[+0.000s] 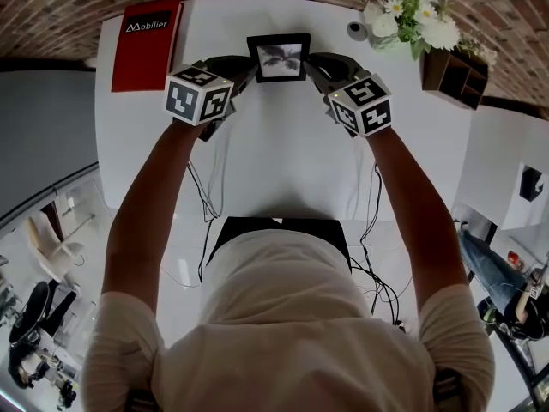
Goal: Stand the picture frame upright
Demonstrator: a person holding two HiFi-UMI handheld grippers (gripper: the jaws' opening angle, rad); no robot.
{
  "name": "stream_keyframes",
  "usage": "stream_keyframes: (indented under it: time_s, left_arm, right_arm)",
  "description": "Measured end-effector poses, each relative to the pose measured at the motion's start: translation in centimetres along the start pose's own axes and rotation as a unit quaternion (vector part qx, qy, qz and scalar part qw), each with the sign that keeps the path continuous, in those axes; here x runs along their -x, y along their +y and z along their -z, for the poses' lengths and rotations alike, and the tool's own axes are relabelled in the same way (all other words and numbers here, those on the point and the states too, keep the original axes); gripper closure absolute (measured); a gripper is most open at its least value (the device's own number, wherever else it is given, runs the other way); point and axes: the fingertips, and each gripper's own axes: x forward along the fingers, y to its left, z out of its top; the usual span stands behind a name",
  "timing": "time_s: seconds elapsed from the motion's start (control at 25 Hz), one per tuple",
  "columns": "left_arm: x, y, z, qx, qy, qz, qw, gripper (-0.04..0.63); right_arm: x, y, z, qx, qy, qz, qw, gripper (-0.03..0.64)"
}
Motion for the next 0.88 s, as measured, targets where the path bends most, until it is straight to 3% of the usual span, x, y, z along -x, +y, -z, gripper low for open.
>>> stream_keyframes:
  time_s: [0.88]
  left_arm:
    - [-2.2,2.7,-2.0,-0.12,-0.01,-0.072,0.9901,0.555]
  right_arm:
    - [-2.4,-2.5,0.3,0.132,0.001,0.073,0.989,0.584]
